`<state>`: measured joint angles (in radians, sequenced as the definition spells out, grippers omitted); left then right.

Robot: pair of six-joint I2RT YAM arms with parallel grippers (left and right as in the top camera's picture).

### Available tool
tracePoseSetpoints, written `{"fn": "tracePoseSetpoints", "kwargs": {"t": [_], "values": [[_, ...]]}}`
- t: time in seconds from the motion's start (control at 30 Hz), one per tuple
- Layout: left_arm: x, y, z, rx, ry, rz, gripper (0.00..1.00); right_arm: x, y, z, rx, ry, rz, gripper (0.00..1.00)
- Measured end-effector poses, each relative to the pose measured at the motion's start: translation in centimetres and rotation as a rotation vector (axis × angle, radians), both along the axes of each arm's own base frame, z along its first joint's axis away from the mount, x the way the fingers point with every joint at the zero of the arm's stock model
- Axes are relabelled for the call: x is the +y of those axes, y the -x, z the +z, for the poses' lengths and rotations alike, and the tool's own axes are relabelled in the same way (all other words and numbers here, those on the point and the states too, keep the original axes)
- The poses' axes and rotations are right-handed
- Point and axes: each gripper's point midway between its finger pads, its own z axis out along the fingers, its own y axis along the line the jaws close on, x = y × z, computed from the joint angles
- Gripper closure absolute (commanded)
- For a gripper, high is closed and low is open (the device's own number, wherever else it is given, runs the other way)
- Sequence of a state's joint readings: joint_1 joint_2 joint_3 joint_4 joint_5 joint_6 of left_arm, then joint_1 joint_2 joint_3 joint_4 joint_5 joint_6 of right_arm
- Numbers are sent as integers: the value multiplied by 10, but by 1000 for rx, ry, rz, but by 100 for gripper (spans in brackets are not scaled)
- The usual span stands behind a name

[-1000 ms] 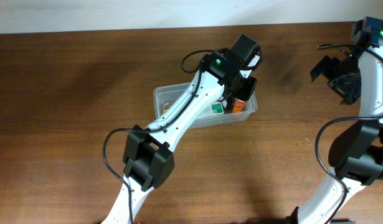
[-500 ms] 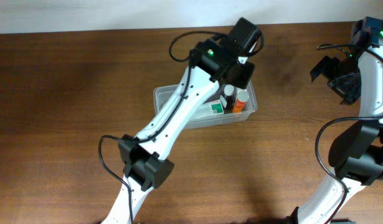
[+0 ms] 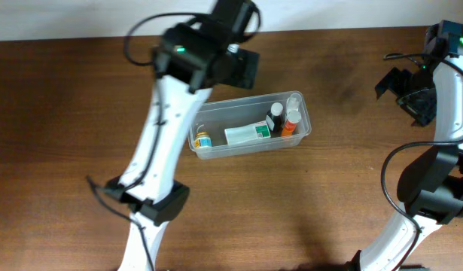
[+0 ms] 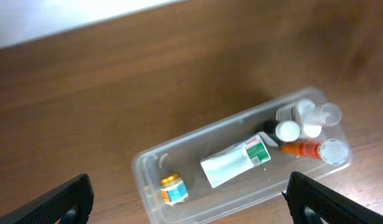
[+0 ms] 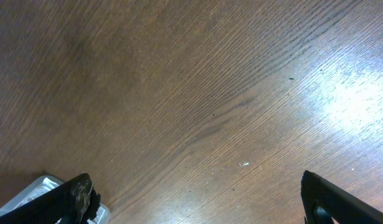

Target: Pack container

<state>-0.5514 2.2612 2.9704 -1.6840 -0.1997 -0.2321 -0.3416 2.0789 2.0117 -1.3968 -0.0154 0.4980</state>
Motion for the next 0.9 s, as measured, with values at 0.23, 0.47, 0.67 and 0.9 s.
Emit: {"fn": "tracePoseSetpoints", "kwargs": {"t": [0.23,0.47,0.67,0.9], "values": [[34,50,78,-127,78,6,0,0,0,0,0,0,1,2],[91,144,101,-122,84,18,1,0,0,0,0,0,0,2],[120,192,79,-112,125,69,1,0,0,0,0,0,1,2],[133,213,22,-24,108,118,1,0,0,0,0,0,0,1]]}}
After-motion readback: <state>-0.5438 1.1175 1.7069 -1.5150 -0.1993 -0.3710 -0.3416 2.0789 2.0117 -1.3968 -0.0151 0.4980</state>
